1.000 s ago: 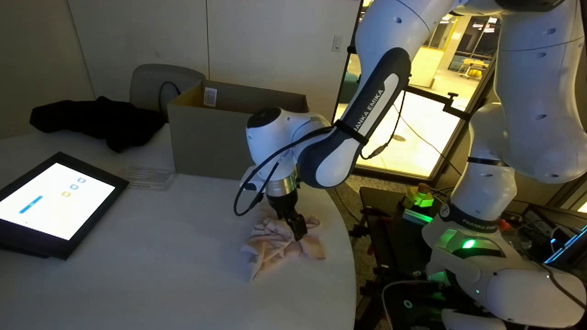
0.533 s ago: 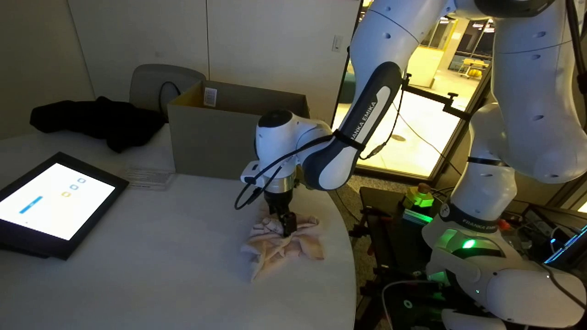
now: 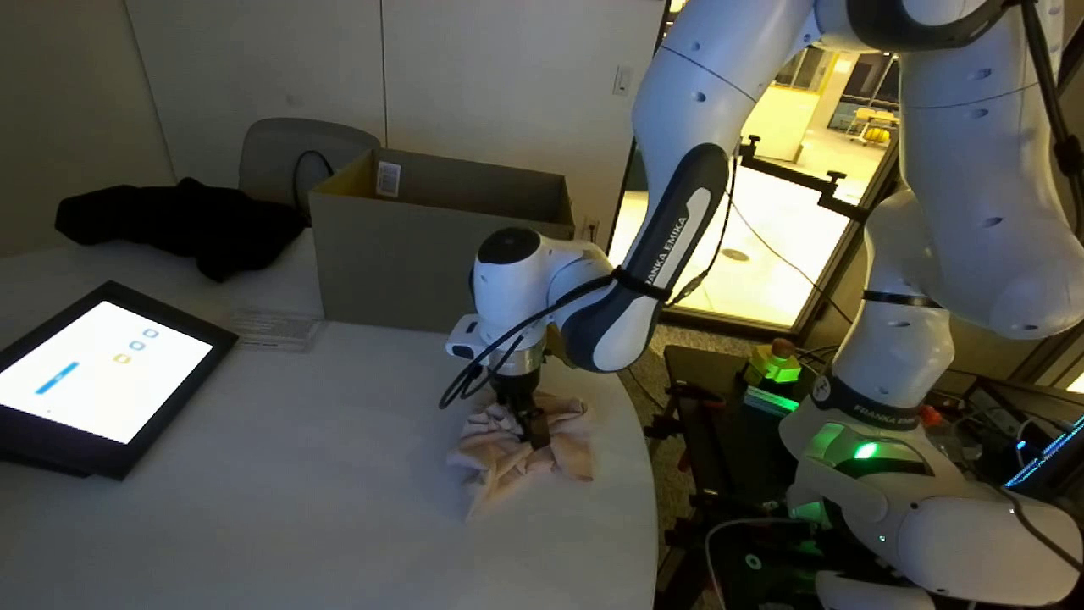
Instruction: Pick up the marker and put it on the cloth, then put the cloth in box
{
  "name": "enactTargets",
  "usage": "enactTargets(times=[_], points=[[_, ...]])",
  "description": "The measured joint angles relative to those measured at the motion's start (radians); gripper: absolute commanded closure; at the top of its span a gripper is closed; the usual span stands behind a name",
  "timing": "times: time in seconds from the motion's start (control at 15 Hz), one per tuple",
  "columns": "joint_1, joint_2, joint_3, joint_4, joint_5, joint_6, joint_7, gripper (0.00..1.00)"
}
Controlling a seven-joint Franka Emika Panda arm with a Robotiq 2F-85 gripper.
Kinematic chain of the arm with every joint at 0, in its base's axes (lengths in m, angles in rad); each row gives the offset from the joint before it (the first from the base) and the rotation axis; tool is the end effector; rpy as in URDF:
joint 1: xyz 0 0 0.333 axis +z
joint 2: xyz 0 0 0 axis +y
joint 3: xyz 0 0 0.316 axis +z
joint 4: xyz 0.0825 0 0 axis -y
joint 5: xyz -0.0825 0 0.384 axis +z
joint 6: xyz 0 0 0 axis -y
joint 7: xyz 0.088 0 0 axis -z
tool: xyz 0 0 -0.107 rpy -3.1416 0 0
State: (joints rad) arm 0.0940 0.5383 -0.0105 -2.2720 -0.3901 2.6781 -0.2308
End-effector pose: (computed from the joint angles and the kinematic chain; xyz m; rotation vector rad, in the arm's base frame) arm 0.5040 0.0535 0.1073 2.8191 0.9919 -0.2125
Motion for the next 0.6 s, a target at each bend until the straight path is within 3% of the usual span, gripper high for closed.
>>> enactTargets(times=[0.07,0.13,0.27,0.6], points=[[-0.001,0.012,0.005,0.005,0.005,-0.005,-0.002,0.00],[-0.002,0.022,0.009,0.014,0.009,-0.015,-0.003,0.25],[-0.007,0.037,0.019,0.035,0.024,-0.052,-0.009,0.32],[-0.013,0.041,0.044,0.072,0.053,-0.145,-0.019,0.76]])
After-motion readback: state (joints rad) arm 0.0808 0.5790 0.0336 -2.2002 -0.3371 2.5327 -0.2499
